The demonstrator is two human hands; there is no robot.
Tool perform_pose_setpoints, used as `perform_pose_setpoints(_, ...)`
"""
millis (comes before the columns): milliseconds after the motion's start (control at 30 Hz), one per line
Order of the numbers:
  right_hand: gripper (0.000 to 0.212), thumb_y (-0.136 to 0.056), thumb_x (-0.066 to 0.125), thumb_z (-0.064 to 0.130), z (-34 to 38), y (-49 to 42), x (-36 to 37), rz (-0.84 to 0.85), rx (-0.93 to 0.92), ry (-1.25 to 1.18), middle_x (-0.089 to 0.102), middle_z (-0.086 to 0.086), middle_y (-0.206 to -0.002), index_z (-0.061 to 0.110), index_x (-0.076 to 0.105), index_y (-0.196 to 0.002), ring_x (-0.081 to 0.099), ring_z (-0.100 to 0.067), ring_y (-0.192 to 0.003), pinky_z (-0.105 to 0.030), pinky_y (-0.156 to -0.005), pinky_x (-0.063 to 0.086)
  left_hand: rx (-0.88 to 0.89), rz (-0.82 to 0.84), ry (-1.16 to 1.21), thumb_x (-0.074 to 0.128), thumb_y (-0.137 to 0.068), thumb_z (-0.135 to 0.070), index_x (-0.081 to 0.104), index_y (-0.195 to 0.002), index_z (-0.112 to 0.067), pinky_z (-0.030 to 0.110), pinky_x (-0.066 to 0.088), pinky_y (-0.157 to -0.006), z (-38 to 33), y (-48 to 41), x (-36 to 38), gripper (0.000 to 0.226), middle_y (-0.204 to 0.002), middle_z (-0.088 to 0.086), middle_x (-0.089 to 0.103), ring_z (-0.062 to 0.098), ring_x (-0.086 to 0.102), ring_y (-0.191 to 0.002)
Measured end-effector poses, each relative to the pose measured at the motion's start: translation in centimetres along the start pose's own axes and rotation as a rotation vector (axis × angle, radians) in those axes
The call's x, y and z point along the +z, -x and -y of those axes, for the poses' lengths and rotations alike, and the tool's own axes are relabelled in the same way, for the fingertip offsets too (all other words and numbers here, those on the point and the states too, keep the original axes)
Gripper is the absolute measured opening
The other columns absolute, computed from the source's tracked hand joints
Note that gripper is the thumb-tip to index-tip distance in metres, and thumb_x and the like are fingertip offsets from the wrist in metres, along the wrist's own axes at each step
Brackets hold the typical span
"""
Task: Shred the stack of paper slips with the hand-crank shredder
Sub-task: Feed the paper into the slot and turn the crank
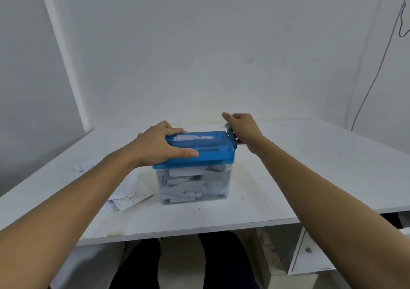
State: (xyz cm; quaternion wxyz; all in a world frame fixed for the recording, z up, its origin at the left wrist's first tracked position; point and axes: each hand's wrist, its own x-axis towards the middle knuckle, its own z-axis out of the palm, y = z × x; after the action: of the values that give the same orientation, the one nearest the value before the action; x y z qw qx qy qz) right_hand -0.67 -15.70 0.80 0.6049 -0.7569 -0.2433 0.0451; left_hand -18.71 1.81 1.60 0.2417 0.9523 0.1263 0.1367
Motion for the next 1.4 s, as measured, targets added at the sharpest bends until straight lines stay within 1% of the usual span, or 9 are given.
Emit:
perform_pose_setpoints(133, 0.033, -0.101, 0.050, 0.043, -0.7, -0.1, 0.7, -0.026, 0.095, -0.022, 0.058, -0.004, -0.081, 0.013, 0.062, -0.090, 0.059, -0.020, -0.076, -0.033, -0.070, 0.054, 0.003, -0.043, 0.023, 0.053, -0.031, -0.105, 0.055, -0.132, -0.045, 0.042, 0.044, -0.103, 0.4, 0.0, 0.5, 0.118, -0.108, -0.021, 0.047, 0.013, 0.051, -0.109)
perform_pose_setpoints(267, 0.029, -0.097, 0.056, 0.037, -1.1, 0.4, 0.4, 0.051, 0.199, 0.158, 0.060, -0.004, -0.073, 0.011, 0.057, -0.084, 0.054, -0.012, -0.056, -0.024, -0.053, 0.045, 0.011, -0.079, 0.031, 0.048, -0.029, -0.108, 0.056, -0.126, -0.047, 0.043, 0.044, -0.103, 0.6, 0.0, 0.7, 0.114, -0.107, -0.018, 0.048, 0.014, 0.052, -0.108)
perform_pose_setpoints(400, 0.023, -0.099, 0.046, 0.023, -4.1, 2.1, 0.8, 0.126, 0.339, 0.162, 0.060, -0.003, -0.073, 0.011, 0.055, -0.082, 0.048, -0.012, -0.057, -0.021, -0.053, 0.038, -0.012, -0.094, 0.014, 0.046, -0.030, -0.109, 0.056, -0.126, -0.048, 0.045, 0.042, -0.106, 0.6, -0.2, 1.0, 0.114, -0.108, -0.019, 0.048, 0.015, 0.051, -0.111)
perform_pose_setpoints(633, 0.030, -0.102, 0.047, 0.021, -5.5, 2.6, 2.6, -0.121, 0.206, 0.024, 0.060, -0.008, -0.078, -0.004, 0.063, -0.106, 0.050, -0.015, -0.059, -0.025, -0.049, 0.042, -0.049, -0.092, -0.067, 0.043, -0.039, -0.102, 0.054, -0.132, -0.047, 0.046, 0.037, -0.108, 0.0, 0.2, 0.8, 0.109, -0.117, -0.013, 0.049, 0.014, 0.047, -0.111)
perform_pose_setpoints(800, 0.030, -0.100, 0.049, 0.022, -5.5, 5.2, 1.4, 0.033, 0.259, 0.152, 0.051, -0.003, -0.062, 0.009, 0.052, -0.073, 0.039, -0.013, -0.047, -0.021, -0.042, 0.033, -0.066, -0.105, -0.124, 0.038, -0.038, -0.102, 0.054, -0.132, -0.046, 0.044, 0.031, -0.106, -0.2, 0.0, 0.7, 0.110, -0.116, -0.010, 0.047, 0.015, 0.043, -0.108)
perform_pose_setpoints(900, 0.035, -0.102, 0.046, 0.030, -5.5, 7.0, 0.4, 0.100, 0.287, 0.159, 0.050, -0.003, -0.062, 0.012, 0.049, -0.072, 0.038, -0.012, -0.047, -0.021, -0.044, 0.033, -0.062, -0.073, -0.157, 0.035, -0.037, -0.104, 0.052, -0.135, -0.047, 0.043, 0.029, -0.107, 0.1, -0.2, 0.5, 0.114, -0.117, -0.012, 0.046, 0.015, 0.043, -0.109)
perform_pose_setpoints(1033, 0.028, -0.099, 0.046, 0.020, -3.4, 8.7, -1.2, 0.190, 0.272, 0.260, 0.049, -0.001, -0.058, 0.012, 0.050, -0.071, 0.039, -0.012, -0.045, -0.021, -0.043, 0.034, -0.061, -0.055, -0.225, 0.029, -0.032, -0.109, 0.052, -0.135, -0.049, 0.041, 0.025, -0.102, 0.0, -0.3, 0.2, 0.122, -0.118, -0.011, 0.046, 0.015, 0.042, -0.110)
perform_pose_setpoints(1233, 0.037, -0.096, 0.051, 0.042, 2.7, 9.1, -4.8, 0.271, 0.210, -0.179, 0.040, 0.001, -0.057, 0.017, 0.051, -0.069, 0.033, -0.013, -0.044, -0.022, -0.038, 0.030, -0.057, -0.019, -0.189, 0.040, -0.037, -0.104, 0.053, -0.136, -0.048, 0.040, 0.029, -0.102, 0.1, -0.1, 0.2, 0.114, -0.114, -0.015, 0.044, 0.015, 0.044, -0.110)
perform_pose_setpoints(1400, 0.037, -0.094, 0.065, 0.042, 3.0, 7.5, -4.3, 0.292, 0.118, -0.122, 0.037, 0.004, -0.056, 0.017, 0.049, -0.071, 0.035, -0.015, -0.049, -0.024, -0.046, 0.037, -0.064, -0.032, -0.101, 0.047, -0.037, -0.099, 0.051, -0.138, -0.043, 0.042, 0.038, -0.106, -0.2, 0.2, 0.0, 0.116, -0.108, -0.020, 0.043, 0.014, 0.047, -0.109)
